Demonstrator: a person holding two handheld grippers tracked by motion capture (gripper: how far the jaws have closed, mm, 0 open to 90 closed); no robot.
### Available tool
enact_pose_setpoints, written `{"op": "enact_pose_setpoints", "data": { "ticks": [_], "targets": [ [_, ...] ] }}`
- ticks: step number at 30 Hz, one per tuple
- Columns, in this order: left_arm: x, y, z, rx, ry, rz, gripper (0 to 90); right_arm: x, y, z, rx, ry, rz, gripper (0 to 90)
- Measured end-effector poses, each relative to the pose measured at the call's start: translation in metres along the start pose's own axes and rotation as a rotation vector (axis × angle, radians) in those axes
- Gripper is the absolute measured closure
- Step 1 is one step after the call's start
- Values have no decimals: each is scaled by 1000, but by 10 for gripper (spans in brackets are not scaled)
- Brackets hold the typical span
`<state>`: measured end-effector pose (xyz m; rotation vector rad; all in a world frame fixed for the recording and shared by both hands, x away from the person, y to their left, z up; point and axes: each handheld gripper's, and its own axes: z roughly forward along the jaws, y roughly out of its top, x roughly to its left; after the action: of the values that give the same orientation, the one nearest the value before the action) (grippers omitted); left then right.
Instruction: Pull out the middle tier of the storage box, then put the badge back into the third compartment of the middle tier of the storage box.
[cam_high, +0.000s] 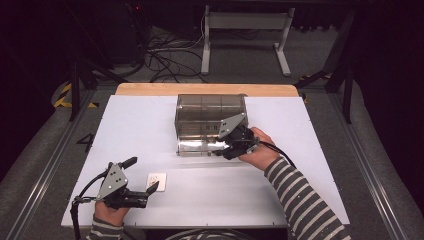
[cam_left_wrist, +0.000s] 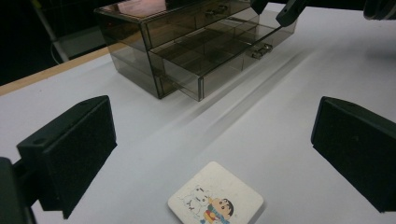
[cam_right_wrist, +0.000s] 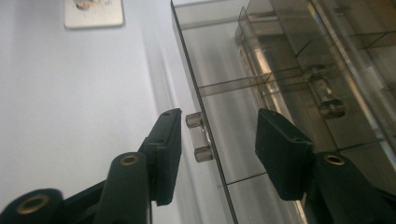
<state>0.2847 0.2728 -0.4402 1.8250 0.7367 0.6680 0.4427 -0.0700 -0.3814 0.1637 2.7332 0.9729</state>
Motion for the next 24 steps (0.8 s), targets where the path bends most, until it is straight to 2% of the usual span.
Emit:
{"op": "enact_pose_setpoints", "data": {
  "ticks": [10,18,24],
  "targets": [
    [3,0,2,-4,11,8,4,1,-2,-13,-48,-32,22,469],
    [4,1,2,-2,-13,4,4,1,-7,-27,-103,-51,57,404],
    [5,2,3,-2,-30,6,3,2,-21,-39,-162,-81,102,346]
  ]
}}
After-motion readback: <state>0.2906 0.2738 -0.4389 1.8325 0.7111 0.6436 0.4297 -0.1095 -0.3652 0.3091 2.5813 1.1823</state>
